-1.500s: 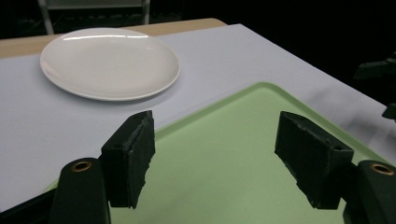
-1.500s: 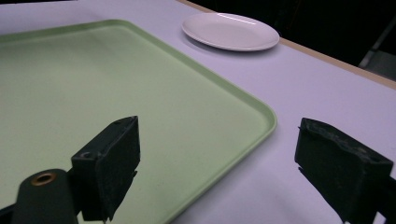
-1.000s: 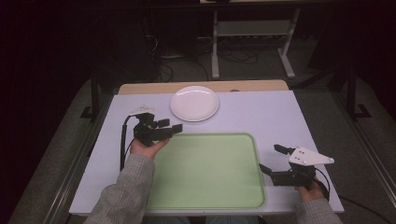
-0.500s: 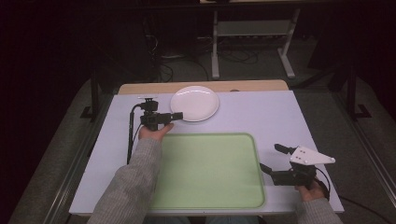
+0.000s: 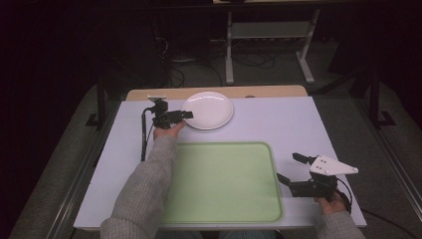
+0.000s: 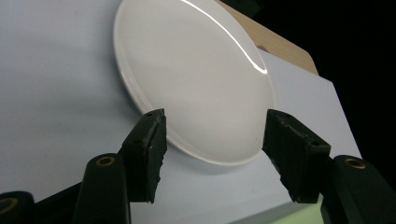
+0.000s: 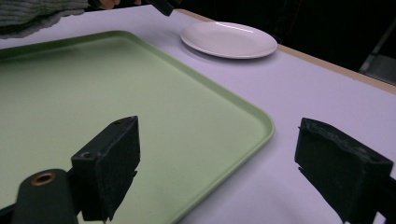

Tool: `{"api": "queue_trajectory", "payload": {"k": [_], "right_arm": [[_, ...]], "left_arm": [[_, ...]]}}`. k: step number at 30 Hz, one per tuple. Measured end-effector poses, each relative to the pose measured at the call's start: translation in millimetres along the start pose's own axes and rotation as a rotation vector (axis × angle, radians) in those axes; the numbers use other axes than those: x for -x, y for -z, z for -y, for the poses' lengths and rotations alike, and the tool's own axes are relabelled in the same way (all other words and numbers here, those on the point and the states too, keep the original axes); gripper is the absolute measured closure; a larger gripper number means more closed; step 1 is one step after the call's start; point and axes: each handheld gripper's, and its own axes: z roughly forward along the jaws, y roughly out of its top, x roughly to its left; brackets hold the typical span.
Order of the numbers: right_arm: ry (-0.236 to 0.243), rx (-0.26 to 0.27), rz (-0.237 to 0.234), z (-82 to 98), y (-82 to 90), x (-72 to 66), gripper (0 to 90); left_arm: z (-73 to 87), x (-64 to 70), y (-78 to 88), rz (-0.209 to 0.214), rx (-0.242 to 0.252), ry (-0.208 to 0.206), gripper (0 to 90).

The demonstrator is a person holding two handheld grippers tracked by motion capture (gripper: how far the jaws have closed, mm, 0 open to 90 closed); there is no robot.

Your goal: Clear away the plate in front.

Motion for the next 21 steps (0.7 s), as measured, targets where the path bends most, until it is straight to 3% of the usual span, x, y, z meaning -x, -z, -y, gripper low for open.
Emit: {"api": "queue_trajectory", "payload": {"k": [9, 16, 21], "right_arm": [[0.000, 0.016, 0.004, -0.3, 1.2, 1.8, 13.3], [-0.001, 0.020, -0.003, -0.3, 1.5, 3.3, 13.3], [-0.007, 0.027, -0.005, -0.4, 2.1, 4.0, 13.3]], "left_arm": [[0.2, -13.7, -20.3, -0.086, 0.019, 0.137, 40.2], [-0.5, -27.0, -31.4, -0.074, 0.024, 0.273, 45.0], [1.2, -28.5, -39.5, -0.058, 0.038, 0.328, 47.4]]}}
